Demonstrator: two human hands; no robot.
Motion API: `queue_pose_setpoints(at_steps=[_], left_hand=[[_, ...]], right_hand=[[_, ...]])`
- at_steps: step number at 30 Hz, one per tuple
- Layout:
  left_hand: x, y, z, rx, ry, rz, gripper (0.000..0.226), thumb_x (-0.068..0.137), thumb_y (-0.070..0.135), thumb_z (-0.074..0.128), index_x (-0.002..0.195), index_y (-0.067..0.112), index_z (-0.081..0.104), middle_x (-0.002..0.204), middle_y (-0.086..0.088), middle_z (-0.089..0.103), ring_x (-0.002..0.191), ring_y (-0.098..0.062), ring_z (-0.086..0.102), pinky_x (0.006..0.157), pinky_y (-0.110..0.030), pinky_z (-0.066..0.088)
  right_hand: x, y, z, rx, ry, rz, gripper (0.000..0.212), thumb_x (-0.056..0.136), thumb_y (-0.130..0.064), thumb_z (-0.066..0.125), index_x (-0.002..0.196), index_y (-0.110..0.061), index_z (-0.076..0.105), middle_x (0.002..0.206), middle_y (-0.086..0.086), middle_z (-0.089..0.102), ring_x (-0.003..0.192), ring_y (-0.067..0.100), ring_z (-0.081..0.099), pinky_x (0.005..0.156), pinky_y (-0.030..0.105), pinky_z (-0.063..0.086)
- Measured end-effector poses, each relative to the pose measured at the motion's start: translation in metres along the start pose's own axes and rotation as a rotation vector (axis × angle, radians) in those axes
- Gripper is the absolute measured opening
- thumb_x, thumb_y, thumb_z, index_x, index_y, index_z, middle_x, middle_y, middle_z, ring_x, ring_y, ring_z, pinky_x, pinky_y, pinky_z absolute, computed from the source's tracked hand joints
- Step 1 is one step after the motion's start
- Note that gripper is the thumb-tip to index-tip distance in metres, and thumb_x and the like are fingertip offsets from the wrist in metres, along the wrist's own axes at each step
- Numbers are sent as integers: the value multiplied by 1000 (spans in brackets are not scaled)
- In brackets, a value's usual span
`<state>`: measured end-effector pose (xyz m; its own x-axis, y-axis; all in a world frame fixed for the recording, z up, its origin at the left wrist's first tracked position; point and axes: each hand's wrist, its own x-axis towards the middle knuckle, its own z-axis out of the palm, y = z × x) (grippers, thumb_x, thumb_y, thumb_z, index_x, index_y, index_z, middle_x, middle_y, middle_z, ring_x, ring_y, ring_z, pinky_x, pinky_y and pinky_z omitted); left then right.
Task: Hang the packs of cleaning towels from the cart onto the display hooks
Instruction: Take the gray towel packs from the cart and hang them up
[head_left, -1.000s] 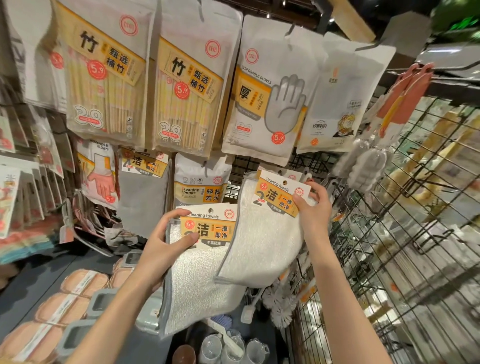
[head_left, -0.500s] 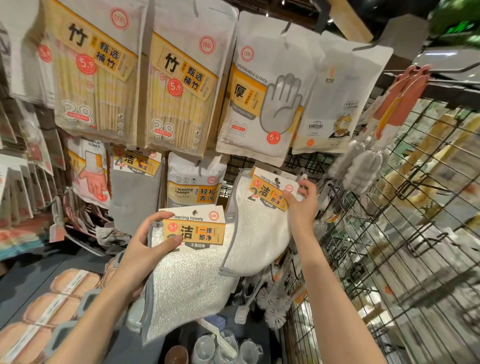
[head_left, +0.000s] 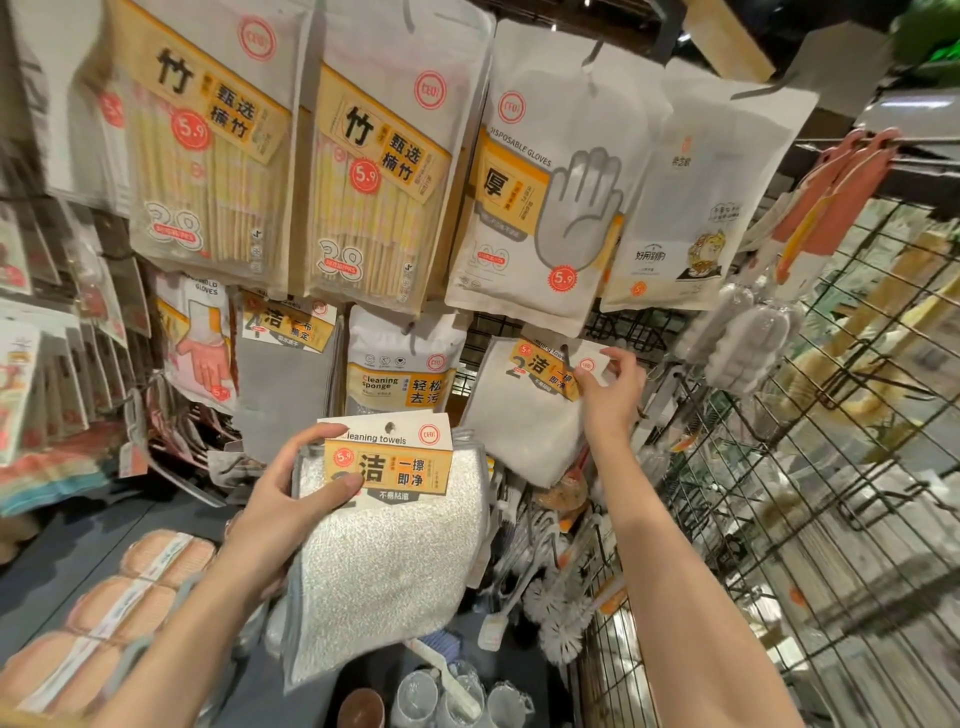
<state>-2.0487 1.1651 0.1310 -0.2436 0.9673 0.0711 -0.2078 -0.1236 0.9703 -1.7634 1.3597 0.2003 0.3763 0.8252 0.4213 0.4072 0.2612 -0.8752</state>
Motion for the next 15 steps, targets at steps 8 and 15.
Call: queue_pose_setpoints(at_steps=[8, 15], left_hand=[[-5, 0, 7, -28, -42, 23, 64, 58, 32, 82, 117, 43, 63, 116, 7, 70, 100, -15, 69, 71, -20, 55], [-12, 5, 27, -83, -90, 47, 70, 76, 4, 74, 118, 58, 57, 132, 2, 62, 106, -14, 67, 73, -21, 55]], right_hand=[[-48, -20, -28, 45, -1, 10, 43, 81, -11, 72, 118, -21, 53, 122, -2, 40, 111, 14, 49, 99, 25, 39], [-115, -55, -42, 69, -589, 5, 28, 88, -30, 62, 116, -33, 59, 122, -13, 57, 114, 0, 50, 83, 12, 41]])
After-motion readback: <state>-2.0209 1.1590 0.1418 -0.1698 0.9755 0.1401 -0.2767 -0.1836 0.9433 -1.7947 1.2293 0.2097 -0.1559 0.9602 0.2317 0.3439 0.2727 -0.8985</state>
